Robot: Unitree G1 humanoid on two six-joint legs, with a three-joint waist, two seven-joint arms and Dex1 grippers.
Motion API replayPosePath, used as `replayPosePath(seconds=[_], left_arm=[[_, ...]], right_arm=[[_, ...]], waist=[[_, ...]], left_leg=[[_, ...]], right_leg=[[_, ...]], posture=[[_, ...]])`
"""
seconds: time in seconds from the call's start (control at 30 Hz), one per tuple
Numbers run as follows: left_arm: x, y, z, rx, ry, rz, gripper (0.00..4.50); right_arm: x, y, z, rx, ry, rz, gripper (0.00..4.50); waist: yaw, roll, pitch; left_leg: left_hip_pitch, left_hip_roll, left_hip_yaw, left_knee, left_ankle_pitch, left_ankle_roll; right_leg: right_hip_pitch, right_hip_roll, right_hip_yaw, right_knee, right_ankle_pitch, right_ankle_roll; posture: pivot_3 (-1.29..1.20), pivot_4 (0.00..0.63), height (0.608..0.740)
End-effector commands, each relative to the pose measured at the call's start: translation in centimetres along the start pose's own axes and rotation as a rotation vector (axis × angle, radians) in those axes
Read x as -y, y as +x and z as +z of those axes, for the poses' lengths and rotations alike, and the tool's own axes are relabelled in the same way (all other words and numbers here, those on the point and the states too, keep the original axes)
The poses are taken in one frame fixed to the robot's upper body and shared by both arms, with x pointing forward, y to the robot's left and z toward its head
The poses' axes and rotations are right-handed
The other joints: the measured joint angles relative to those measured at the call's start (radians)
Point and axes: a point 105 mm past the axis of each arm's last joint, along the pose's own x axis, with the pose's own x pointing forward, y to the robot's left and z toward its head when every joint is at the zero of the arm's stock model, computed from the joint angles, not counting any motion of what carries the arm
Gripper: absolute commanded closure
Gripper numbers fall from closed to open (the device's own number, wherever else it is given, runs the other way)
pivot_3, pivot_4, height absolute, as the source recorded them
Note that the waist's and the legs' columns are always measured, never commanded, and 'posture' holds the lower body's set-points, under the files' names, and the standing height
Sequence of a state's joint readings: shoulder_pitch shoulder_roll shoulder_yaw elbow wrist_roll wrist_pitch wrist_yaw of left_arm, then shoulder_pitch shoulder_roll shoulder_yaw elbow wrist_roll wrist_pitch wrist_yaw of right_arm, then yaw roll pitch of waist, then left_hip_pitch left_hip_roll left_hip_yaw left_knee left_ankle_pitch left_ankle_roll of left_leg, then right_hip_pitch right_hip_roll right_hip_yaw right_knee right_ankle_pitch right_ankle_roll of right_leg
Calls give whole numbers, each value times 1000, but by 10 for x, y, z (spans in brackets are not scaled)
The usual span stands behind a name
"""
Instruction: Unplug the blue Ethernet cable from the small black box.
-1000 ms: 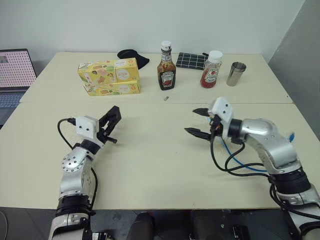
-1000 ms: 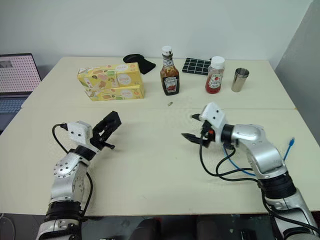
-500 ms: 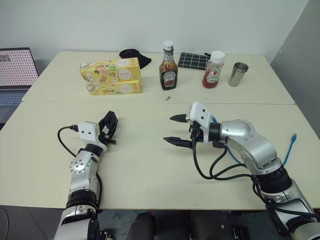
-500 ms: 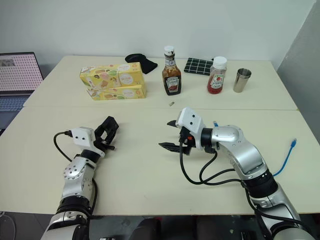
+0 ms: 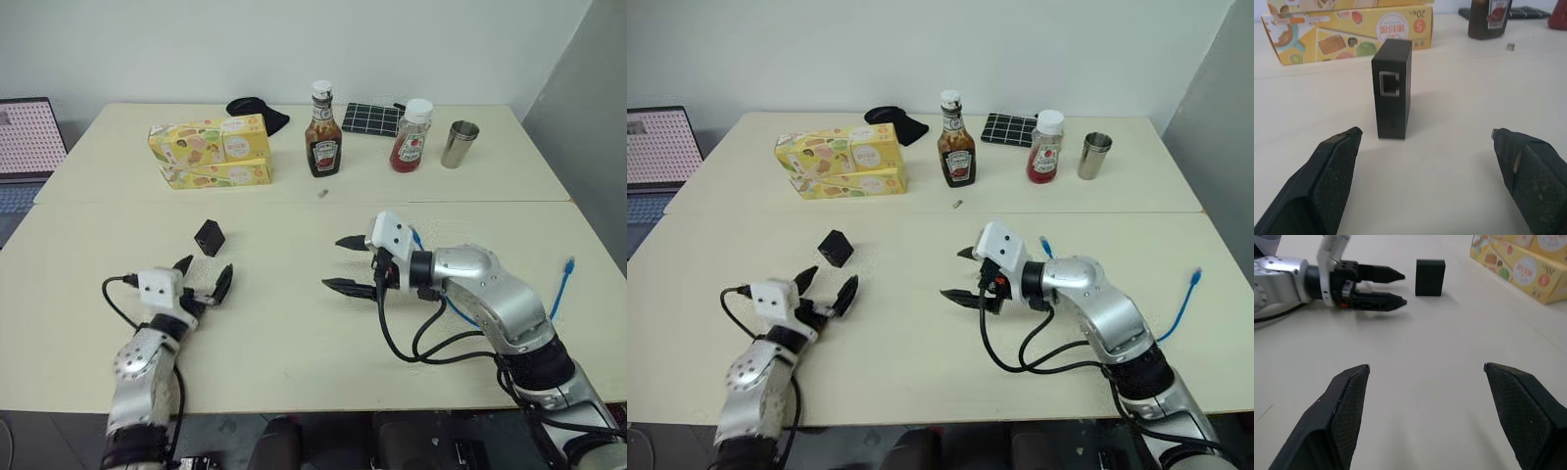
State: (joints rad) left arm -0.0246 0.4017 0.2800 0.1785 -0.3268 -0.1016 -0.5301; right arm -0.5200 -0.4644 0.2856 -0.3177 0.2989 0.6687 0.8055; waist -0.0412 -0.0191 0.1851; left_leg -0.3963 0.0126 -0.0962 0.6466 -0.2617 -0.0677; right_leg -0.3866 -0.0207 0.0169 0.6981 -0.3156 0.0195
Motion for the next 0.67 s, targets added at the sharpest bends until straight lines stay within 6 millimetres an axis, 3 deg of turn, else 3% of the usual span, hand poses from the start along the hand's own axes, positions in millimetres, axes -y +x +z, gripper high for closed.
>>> replayPosePath(seconds=[0.03, 0.2, 0.43, 0.67], left_arm=[[-4, -11, 15, -85, 76, -21, 4], [-2, -28, 43, -140, 123, -129, 4], [-2, -36, 71, -182, 164, -296, 4], [5, -41, 77, -215, 139, -400, 4]], right_arm=[[17, -26, 6, 25, 6, -106, 524], [46, -65, -8, -38, 40, -242, 524], [63, -105, -25, -146, 48, -298, 524], [69, -114, -28, -169, 44, -323, 524]], waist=[[3, 0, 0], [11, 0, 0], [11, 0, 0], [8, 0, 0]], left_leg=[[0, 0, 0, 0, 0, 0], [0, -1, 1, 0, 0, 0], [1, -1, 3, -1, 0, 0], [2, -1, 5, -1, 0, 0]], right_leg=[[0, 0, 0, 0, 0, 0], [2, 1, 0, 0, 0, 0], [2, 1, 0, 0, 0, 0], [2, 2, 1, -1, 0, 0]], posture=[[0, 150, 740], [0, 150, 740], [0, 150, 740], [0, 150, 740]])
